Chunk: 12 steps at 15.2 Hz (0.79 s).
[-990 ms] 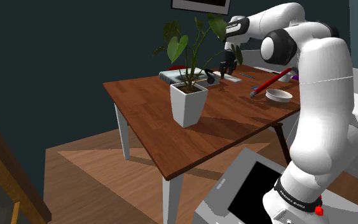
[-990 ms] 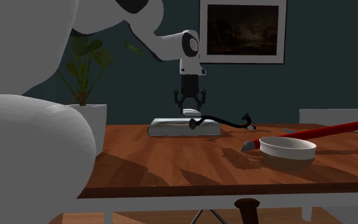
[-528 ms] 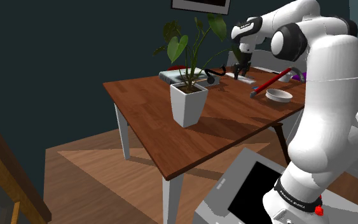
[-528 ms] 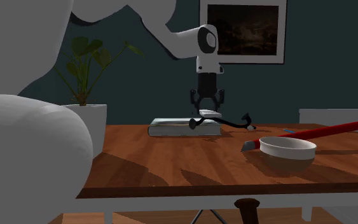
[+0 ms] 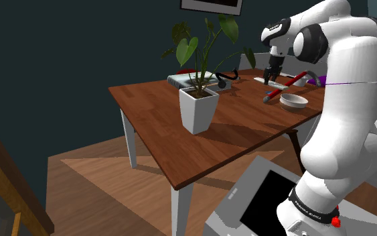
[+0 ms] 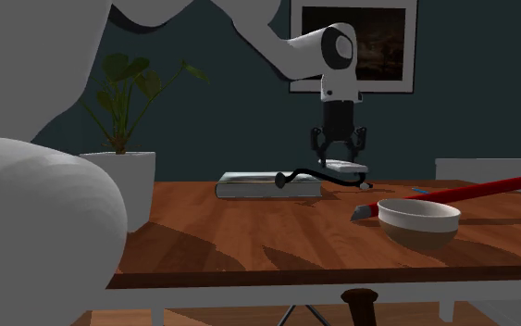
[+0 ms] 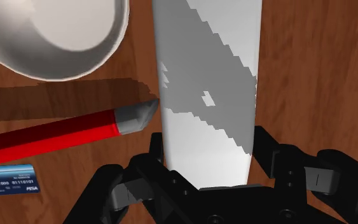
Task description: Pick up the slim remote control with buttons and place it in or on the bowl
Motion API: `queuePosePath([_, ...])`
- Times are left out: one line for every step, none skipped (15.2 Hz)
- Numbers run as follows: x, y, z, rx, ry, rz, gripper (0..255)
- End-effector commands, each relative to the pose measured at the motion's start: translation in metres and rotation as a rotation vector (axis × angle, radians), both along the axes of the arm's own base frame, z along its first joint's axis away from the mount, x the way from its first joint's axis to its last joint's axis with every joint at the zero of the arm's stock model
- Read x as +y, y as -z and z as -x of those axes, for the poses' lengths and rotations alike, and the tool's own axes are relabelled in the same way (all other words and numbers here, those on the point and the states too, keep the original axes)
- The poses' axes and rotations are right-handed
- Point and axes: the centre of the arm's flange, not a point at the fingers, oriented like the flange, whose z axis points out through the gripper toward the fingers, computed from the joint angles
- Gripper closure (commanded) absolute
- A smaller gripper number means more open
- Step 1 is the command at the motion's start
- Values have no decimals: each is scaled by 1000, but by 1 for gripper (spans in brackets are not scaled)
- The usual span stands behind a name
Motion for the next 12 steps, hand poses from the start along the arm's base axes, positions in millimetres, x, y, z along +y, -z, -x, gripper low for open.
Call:
queuePosePath([-15,2,20,0,-2,0,255])
queuePosePath([-23,1,31,0,-2,0,255])
queuePosePath([-31,1,41,0,-2,0,255])
queuePosePath([-38,1,52,0,-2,0,255])
queuePosePath([-46,1,63,0,-2,0,255])
queuePosePath([-54,1,73,0,-2,0,255])
queuePosePath([-62,1,84,0,-2,0,255])
queuePosePath([-69,1,95,0,-2,0,255])
queuePosePath([-77,1,105,0,-2,0,255])
queuePosePath([-85,1,116,0,-2,0,255])
queuePosePath([-93,1,127,0,-2,0,255])
queuePosePath([-100,1,137,0,-2,0,255])
